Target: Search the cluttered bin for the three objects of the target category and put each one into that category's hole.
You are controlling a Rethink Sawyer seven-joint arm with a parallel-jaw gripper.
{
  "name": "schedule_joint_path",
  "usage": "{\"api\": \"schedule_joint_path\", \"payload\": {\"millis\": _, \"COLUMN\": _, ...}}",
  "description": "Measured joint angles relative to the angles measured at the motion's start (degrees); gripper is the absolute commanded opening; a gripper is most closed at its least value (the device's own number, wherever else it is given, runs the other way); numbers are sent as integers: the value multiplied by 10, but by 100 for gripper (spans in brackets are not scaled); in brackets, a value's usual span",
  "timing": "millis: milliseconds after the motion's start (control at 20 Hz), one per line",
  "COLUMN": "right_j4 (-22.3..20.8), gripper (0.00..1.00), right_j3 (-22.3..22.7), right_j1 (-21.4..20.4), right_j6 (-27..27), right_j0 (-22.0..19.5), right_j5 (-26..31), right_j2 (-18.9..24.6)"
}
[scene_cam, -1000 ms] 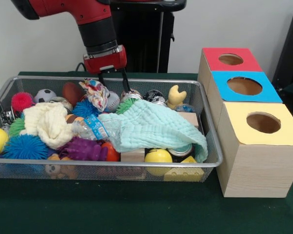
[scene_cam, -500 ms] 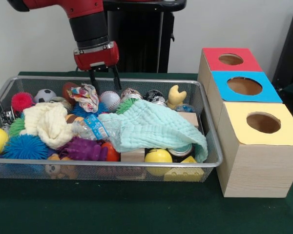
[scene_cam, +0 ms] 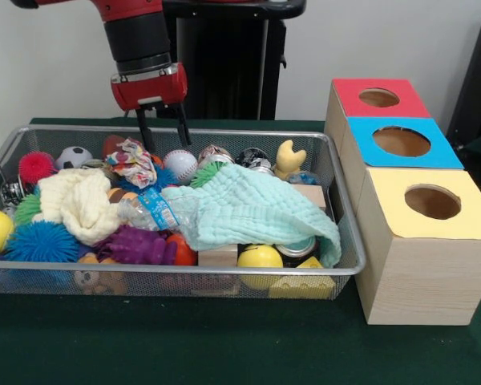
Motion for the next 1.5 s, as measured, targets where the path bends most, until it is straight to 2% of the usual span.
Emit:
{"api": "schedule_joint_path", "payload": {"millis": 850, "right_j4": 1, "gripper": 100, "right_j3": -3, "right_j1": 0, "right_j6": 0, "right_j0": 4, "right_j5": 3, "right_j2": 1}}
{"api": "schedule_joint_path", "payload": {"millis": 1500, "right_j4": 14, "gripper": 100, "right_j3": -25, "right_j1": -1, "right_j6": 0, "right_j0": -14, "right_j5": 56, "right_j2": 27}}
